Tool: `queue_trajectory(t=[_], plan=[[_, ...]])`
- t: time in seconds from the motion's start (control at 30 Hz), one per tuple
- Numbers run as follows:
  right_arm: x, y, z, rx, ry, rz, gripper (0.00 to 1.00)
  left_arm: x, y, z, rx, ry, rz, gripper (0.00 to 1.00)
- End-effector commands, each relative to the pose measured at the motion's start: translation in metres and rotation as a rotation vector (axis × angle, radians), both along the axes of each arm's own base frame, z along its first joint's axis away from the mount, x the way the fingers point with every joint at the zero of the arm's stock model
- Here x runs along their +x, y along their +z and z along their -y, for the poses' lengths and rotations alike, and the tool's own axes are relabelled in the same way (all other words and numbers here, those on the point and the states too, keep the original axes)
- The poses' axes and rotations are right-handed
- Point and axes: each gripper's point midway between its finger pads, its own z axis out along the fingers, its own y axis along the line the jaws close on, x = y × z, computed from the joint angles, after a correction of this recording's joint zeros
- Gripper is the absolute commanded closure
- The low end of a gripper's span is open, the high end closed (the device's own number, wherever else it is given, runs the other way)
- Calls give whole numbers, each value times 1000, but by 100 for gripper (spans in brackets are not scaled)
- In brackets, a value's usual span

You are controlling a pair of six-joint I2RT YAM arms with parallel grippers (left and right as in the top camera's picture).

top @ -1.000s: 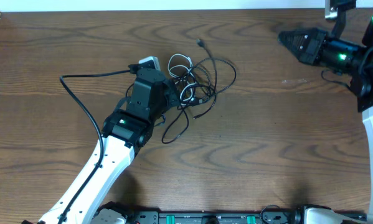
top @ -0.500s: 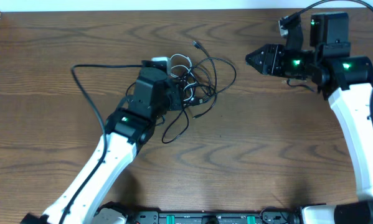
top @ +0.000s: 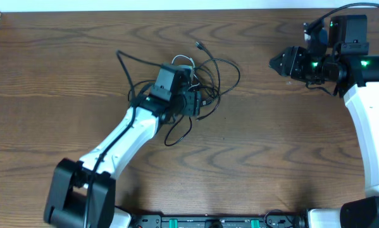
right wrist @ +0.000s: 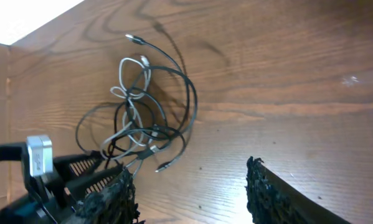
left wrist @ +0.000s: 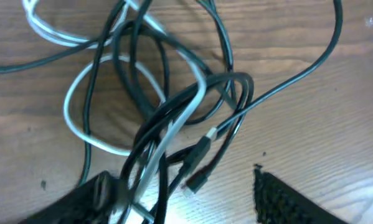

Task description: Untangle cables

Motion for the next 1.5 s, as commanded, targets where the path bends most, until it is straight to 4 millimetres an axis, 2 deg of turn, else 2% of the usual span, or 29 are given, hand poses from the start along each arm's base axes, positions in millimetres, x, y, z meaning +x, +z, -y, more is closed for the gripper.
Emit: queue_trajectory(t=[0.0,0.3,0.5,0.73,0.93,1.03,1.07,1.17,1.47], plan=[[1,3,5,-34,4,20,44,10,4,10,5,-83,19,26],[0,2,6,-45,14,20,42,8,-22,16,34,-154,-14,29],[-1,-3,6,-47,17,9,41,27,-27,6,104,-97,49,36],[-6,-20,6,-50,23,-24,41,33,-26,6,115,-85,76,58],[-9,-25,5,-49,25,-39,41,36,-24,7,90,-52,76,75],[-9,-26,5,-49,24,-40,41,39,-18,9,71,-36,90,81],[-9,-26,5,-49,25,-40,41,40,-14,9,63,-30,97,86],[-9,-26,5,-49,25,-40,41,41,-1,9,48,-23,122,91],[-9,-25,5,-45,27,-39,41,38,62,9,-29,4,241,92]])
